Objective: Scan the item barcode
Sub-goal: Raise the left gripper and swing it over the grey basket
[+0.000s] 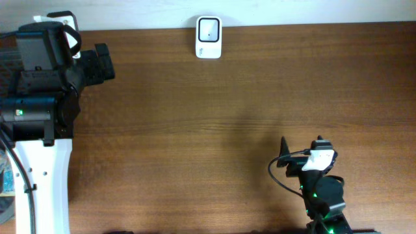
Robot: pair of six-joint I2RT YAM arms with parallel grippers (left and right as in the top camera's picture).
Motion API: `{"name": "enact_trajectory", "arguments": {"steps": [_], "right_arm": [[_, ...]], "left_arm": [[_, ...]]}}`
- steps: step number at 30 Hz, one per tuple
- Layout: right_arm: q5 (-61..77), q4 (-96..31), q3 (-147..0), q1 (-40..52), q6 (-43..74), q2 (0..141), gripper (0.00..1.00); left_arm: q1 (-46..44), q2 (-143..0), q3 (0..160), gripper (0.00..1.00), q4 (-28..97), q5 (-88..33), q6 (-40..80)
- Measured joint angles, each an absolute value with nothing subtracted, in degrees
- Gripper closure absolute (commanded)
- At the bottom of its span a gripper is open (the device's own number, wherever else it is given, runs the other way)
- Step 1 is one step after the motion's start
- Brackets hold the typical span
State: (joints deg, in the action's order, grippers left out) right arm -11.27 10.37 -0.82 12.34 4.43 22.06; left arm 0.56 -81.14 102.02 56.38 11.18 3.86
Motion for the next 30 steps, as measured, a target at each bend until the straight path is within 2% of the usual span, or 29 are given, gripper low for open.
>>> {"name": "enact_trajectory", "arguments": {"steps": [5,15,23,30], "right_arm": [[-9.76,-3.18,-0.62,12.34,4.56,22.17,0.01],[-9.54,-3.27,-0.62,12.29,4.54,21.71,0.01],[-9.34,-3.20,-0.62,9.41,4.56,2.07,0.02],[-9.32,-3.25,-0.62,9.39,4.56,0.73,0.01]], "left_arm": [[0.56,-81.17,102.02,0.00,56.38,11.20,3.86],[0.56,-81.17,102.02,0.01,56.34,11.22,3.86],[0.56,-81.23,102.02,0.01,53.80,13.13,3.86],[0.80,-81.23,102.02,0.01,52.18,14.24,3.86]]}}
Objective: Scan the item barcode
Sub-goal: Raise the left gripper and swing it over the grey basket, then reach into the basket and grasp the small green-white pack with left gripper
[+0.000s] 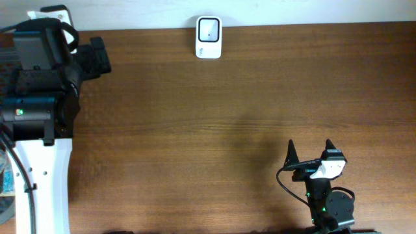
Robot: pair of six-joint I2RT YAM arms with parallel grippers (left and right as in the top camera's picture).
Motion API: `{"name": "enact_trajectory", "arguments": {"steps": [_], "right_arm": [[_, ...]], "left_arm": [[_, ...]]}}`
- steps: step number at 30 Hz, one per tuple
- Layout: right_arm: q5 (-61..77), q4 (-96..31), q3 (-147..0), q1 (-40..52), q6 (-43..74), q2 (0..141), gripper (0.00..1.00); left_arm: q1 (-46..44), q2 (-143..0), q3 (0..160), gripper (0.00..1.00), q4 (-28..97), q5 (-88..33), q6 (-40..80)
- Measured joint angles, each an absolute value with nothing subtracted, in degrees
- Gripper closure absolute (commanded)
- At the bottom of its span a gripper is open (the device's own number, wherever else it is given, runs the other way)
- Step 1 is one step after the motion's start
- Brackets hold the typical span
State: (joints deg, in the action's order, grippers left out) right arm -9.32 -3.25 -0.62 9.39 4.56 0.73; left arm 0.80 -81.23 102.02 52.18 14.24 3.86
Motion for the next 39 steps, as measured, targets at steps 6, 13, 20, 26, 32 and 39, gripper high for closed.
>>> {"name": "enact_trajectory", "arguments": {"steps": [6,13,20,26,32,39], "right_arm": [[-9.34,-3.25,-0.62,9.39,4.51,0.73,0.01],[-9.34,-3.25,-0.62,9.39,4.56,0.73,0.01],[-9.32,-3.25,-0.62,9.39,4.56,0.73,0.01],[-9.32,-3.27,-0.62,9.39,4.58,0.73,0.01],[-9.32,-3.27,-0.62,9.39,4.54,0.73,0.01],[-9.32,-3.25,-0.62,9.39,4.56,0.73,0.01]], "left_arm": [[15.62,-81.49,107.42,0.01,53.74,14.81,7.27],[36.14,-85.73,108.47,0.13,65.36,14.61,18.31],[43.77,-95.18,98.78,0.16,68.79,10.46,20.69],[45.30,-95.15,87.37,0.34,66.37,9.34,21.71],[45.41,-95.15,79.72,0.35,61.69,9.45,21.98],[45.41,-95.15,74.85,0.53,57.10,9.43,22.13]]}}
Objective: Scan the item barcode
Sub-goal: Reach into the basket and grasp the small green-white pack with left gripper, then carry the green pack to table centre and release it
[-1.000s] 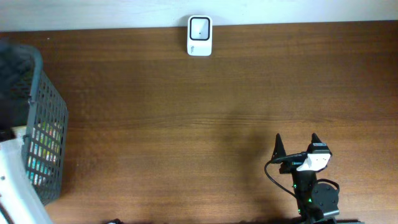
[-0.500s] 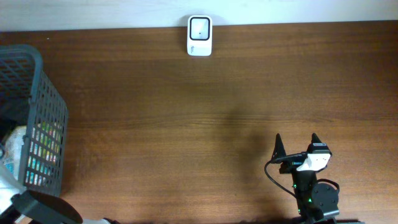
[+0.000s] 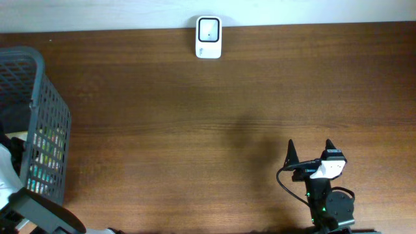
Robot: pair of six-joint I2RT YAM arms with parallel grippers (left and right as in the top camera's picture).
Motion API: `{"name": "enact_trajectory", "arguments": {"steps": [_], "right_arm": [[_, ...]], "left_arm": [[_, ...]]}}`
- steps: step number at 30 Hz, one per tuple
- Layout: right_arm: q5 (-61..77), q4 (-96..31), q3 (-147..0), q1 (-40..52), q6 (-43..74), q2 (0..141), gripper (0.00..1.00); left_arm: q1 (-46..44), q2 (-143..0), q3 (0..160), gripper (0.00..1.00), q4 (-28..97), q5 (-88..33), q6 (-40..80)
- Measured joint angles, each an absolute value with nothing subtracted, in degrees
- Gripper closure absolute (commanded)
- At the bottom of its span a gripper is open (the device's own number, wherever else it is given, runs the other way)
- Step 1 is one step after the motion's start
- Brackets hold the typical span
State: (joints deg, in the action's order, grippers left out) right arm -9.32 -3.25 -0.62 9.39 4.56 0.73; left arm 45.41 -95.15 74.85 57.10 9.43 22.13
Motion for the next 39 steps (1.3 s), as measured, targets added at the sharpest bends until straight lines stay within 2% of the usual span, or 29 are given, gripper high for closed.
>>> {"name": "enact_trajectory", "arguments": {"steps": [9,10,12,13,20,24,28,33,39], "right_arm": [[-9.34,-3.27,-0.62,9.39,4.58,0.73,0.01],[-9.32,-3.25,-0.62,9.39,4.56,0.73,0.01],[-9.34,-3.25,-0.62,9.39,4.54,0.73,0.01],[-9.32,-3.25,-0.62,9.39,4.54,0.73,0.01],[-9.32,-3.27,-0.62,9.39,4.54,0.73,0.01],[-9.34,-3.25,-0.62,9.39,4.56,0.73,0.01],[-9.34,-3.27,-0.62,9.39,4.51,0.73,0.01],[-9.34,-3.27,-0.62,9.39,4.54,0.73,0.01],[-9.34,-3.27,-0.62,9.39,4.54,0.73,0.01]], "left_arm": [[45.41,-100.05,74.54,0.54,56.40,10.48,22.15],[45.41,-100.86,74.52,0.59,56.40,10.63,22.15],[45.41,-101.67,74.46,0.89,56.34,11.05,22.17],[45.41,-101.75,74.46,1.00,56.29,11.14,22.39],[45.41,-102.30,78.04,1.00,59.94,10.76,22.15],[45.32,-102.37,91.55,1.00,66.02,7.62,22.13],[42.81,-99.77,112.46,1.00,72.25,4.84,22.15],[30.59,-90.94,120.03,1.00,72.44,4.01,22.13],[14.52,-93.32,120.05,1.00,72.69,4.84,19.97]]}}
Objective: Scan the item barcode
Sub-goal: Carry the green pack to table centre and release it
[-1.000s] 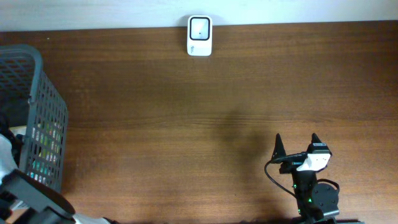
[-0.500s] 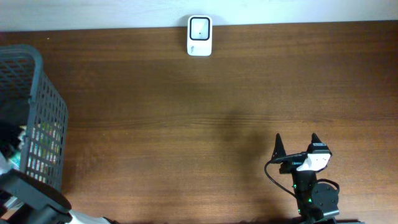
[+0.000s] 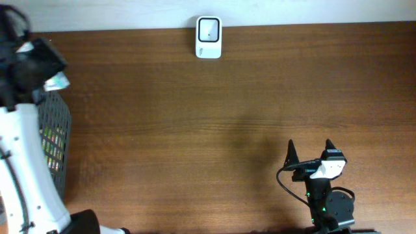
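Observation:
The white barcode scanner stands at the table's far edge, in the middle. At the far left my left gripper hangs over the top of the grey mesh basket. It is shut on a small pale item that shows at its tip; the item's barcode cannot be made out. My right gripper rests near the front right, open, its two fingers pointing toward the scanner with nothing between them.
The left arm's white link covers most of the basket. Coloured packets show through the basket's mesh. The brown wooden table spans the view between scanner, basket and right arm.
My left arm was low at the front left corner with the basket uncovered. Now it reaches over the basket, its gripper at the far left holding a pale item. The right arm has not moved.
At first my left arm lay over the basket at the far left, and the right gripper stood turned near the front right. The right gripper then settled slightly further right, open. The left arm showed low at the front-left corner, and now stands above the basket with a pale item.

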Robot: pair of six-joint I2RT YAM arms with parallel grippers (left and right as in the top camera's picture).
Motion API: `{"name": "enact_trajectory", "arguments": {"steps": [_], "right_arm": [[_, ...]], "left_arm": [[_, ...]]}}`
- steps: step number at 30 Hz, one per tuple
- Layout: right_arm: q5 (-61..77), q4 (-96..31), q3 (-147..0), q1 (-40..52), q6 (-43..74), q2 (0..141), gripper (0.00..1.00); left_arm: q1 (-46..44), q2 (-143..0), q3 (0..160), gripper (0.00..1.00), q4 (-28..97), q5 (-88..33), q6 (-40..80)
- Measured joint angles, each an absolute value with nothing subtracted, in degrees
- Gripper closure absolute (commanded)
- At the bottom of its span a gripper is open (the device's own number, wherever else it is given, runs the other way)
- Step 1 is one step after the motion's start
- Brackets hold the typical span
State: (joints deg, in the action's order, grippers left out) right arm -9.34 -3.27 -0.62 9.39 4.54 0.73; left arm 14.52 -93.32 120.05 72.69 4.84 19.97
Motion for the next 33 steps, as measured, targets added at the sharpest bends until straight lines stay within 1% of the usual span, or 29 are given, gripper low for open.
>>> {"name": "enact_trajectory", "arguments": {"steps": [2,6,13,15,20,25,28,29,30,31,32,33], "right_arm": [[-9.32,-3.27,-0.62,9.39,4.54,0.73,0.01],[-9.34,-3.27,-0.62,9.39,4.56,0.73,0.01],[-9.32,-3.27,-0.62,9.39,4.56,0.73,0.01],[-9.32,-3.27,-0.62,9.39,4.54,0.73,0.01],[-9.32,-3.27,-0.62,9.39,4.51,0.73,0.01],[-9.32,-3.27,-0.62,9.39,4.58,0.73,0.01],[-9.32,-3.27,-0.62,9.39,4.56,0.73,0.01],[-9.32,-3.27,-0.62,9.39,4.51,0.73,0.01],[-9.32,-3.27,-0.62,9.39,4.51,0.73,0.01],[-9.34,-3.27,-0.62,9.39,4.54,0.73,0.01],[-9.32,-3.27,-0.62,9.39,4.56,0.73,0.01],[-9.32,-3.27,-0.62,9.39,4.54,0.73,0.01]], "left_arm": [[8.12,-94.83,120.05,1.00,73.32,4.95,17.58],[-0.64,-98.32,120.05,1.00,75.83,5.15,15.11],[-12.36,-106.02,120.05,1.00,78.24,5.34,14.22],[-14.17,-108.73,119.87,1.00,79.77,5.32,14.09],[-14.35,-115.07,115.24,1.00,81.23,5.37,14.11],[-14.35,-121.03,107.83,1.00,80.31,5.34,14.66],[-14.41,-121.84,105.73,1.00,79.40,5.32,15.88],[-14.55,-121.84,105.45,0.79,78.87,5.32,16.10],[-14.76,-121.84,105.41,0.28,78.17,5.10,16.32],[-15.38,-121.84,105.41,0.13,77.34,4.51,16.58],[-15.84,-121.84,105.38,0.03,76.66,4.25,16.25],[-16.62,-121.84,105.47,0.01,75.61,3.77,16.71]]}}
